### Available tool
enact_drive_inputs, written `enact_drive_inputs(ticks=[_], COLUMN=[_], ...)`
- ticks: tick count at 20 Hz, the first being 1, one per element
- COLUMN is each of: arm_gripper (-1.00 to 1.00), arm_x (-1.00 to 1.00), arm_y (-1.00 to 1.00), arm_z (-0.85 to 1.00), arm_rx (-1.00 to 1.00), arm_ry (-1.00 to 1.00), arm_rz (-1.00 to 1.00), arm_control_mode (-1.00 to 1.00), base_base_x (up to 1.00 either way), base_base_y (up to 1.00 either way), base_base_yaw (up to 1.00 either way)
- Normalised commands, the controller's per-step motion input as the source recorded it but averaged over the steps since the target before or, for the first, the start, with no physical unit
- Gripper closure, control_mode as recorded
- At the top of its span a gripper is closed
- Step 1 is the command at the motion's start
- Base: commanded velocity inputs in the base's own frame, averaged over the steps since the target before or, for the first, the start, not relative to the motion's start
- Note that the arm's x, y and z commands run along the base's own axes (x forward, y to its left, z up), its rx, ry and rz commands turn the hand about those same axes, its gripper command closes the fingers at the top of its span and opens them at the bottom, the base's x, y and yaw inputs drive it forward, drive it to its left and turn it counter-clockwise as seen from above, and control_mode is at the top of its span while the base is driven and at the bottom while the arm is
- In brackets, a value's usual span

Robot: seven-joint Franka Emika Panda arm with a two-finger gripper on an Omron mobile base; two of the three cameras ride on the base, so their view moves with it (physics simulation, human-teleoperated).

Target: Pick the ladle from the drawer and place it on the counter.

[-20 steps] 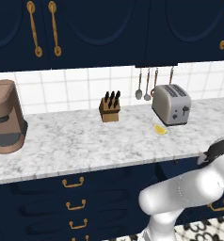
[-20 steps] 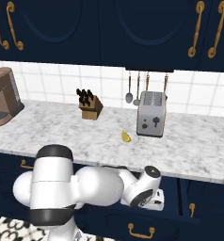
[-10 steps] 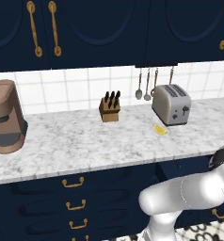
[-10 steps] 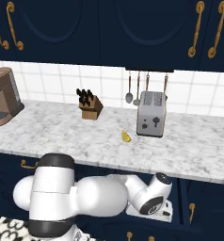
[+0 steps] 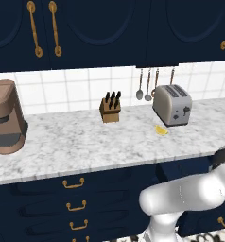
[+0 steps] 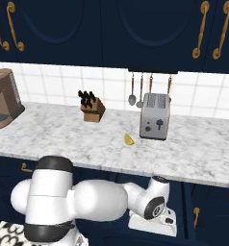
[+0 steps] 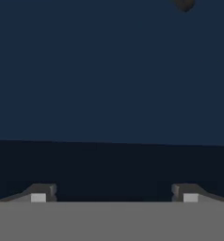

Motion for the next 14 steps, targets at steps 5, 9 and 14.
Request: enact_drive_inputs(ticks=[5, 9, 14], arm_gripper=[-1.00, -1.00, -1.00], arm_x=[-0.86, -0.17, 0.09], arm_y=[-0.02, -0.02, -0.15], arm_z=[1.00, 1.00, 0.65], arm_rx=[-0.02, 0.00, 0.05], arm_ry=[-0.01, -0.30, -0.46], arm_rz=[0.01, 0.05, 0.09], arm_control_mode=[-1.00, -1.00, -1.00], base_base_x=[0.00, 0.00, 0.00], base_base_y=[0.00, 0.00, 0.00], base_base_yaw=[0.00, 0.00, 0.00])
